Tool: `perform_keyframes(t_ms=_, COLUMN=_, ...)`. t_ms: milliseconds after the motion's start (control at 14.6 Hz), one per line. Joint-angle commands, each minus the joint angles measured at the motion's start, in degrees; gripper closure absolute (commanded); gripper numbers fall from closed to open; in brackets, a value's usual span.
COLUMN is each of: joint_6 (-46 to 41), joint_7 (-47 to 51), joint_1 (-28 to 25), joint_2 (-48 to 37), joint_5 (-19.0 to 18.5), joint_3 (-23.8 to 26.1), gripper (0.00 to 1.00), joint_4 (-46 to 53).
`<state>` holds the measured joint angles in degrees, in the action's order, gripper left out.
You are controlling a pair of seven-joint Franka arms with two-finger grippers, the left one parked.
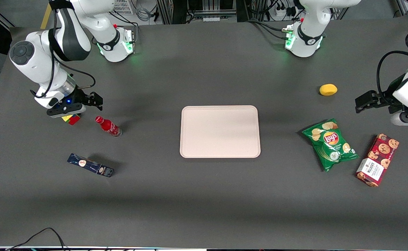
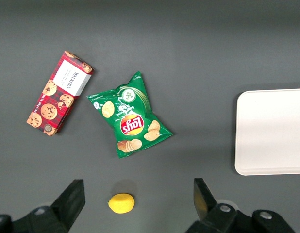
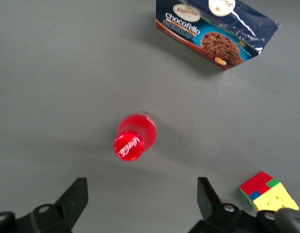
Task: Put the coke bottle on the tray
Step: 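Move the open right gripper toward the red Coca-Cola bottle, then lower the right gripper around the bottle's neck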
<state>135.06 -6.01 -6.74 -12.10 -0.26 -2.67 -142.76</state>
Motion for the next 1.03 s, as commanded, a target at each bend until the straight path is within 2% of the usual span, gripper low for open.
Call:
perform_keyframes(t_ms=0, joint_6=6.07, joint_7=-1.2, joint_1=0.14, joint_2=3.57, joint_5=-0.27, joint_3=0.03, gripper=0.0, joint_4=-0.76)
perform_keyframes(t_ms=206, joint_6=11.19, joint_7=-0.94, joint_1=0.14, joint_2=7.0, joint_5=0.08, joint_3=0.2, gripper=0.0, joint_4=-1.82)
perform_keyframes(t_ms=343, joint_6=11.72, joint_7=0.72, joint_1=-0.12, joint_2=7.79, joint_5=0.35, joint_3=0.47, gripper=0.0, joint_4=-1.9)
perform_keyframes(t_ms=480, joint_6=11.63, joint_7=5.46, joint_1=-0.38, joint_2=8.06, joint_5=0.35, joint_3=3.26, gripper=0.0, joint_4=-1.91)
perform_keyframes(t_ms=961, joint_6=12.16, joint_7=4.95, joint_1=-0.21, joint_2=10.08, joint_5=0.35, joint_3=3.89, gripper=0.0, joint_4=-1.91)
